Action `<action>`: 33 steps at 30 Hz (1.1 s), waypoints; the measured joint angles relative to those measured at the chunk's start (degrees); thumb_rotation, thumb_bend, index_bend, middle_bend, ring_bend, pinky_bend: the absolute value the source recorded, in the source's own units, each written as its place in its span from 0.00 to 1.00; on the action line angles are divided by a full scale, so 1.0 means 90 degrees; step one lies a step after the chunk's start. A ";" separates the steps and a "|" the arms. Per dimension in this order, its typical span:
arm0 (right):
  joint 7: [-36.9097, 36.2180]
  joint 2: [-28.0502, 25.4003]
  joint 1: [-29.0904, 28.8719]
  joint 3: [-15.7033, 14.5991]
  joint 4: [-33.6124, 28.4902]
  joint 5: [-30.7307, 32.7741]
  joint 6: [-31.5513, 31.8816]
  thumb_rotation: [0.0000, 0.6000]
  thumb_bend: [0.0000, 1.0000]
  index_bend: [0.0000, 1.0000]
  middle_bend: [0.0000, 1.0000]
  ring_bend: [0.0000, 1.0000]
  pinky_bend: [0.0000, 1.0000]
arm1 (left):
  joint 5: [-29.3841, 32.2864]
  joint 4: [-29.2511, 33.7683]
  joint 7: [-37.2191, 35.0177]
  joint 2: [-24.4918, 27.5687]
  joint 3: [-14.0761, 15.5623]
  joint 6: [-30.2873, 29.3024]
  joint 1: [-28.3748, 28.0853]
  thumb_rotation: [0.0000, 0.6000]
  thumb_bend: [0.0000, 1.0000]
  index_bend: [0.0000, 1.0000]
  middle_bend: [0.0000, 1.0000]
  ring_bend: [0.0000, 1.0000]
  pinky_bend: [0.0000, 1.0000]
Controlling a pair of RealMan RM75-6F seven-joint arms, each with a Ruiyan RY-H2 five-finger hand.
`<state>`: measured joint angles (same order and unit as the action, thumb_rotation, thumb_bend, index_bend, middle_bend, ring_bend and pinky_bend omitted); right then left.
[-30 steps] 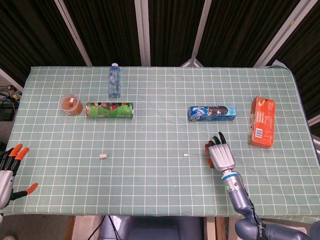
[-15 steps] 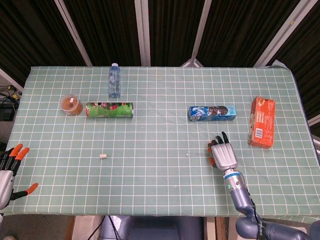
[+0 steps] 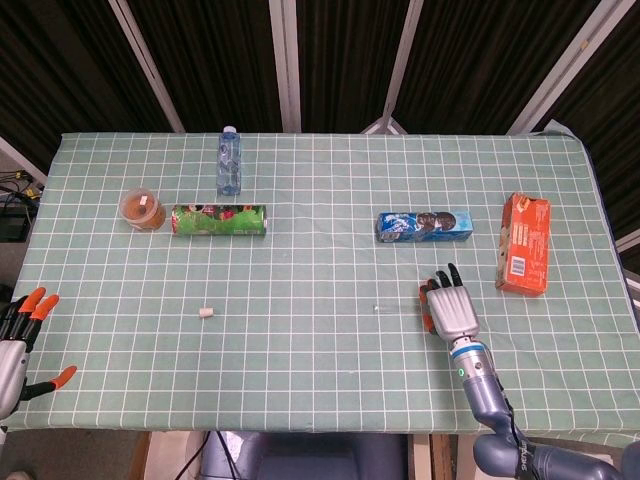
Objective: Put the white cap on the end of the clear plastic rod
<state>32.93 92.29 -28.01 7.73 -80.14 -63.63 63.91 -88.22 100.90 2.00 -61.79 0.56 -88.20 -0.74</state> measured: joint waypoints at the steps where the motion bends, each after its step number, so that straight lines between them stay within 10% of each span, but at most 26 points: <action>1: 0.0008 -0.0003 -0.0002 0.0000 0.0003 0.0002 0.0008 1.00 0.41 0.46 0.34 0.16 0.00 | -0.0002 0.0002 0.0001 -0.0001 -0.0001 -0.0001 0.0001 1.00 0.13 0.00 0.00 0.00 0.00; 33: -0.0288 -0.0118 0.0044 0.0076 -0.0046 -0.0107 0.0251 1.00 0.51 0.71 0.54 0.30 0.00 | -0.0048 0.0071 0.0056 -0.0003 0.0008 0.0028 0.0010 1.00 0.13 0.00 0.00 0.00 0.00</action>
<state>30.34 91.23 -27.61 8.41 -80.55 -64.59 66.17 -88.65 101.54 2.50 -61.82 0.64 -87.95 -0.65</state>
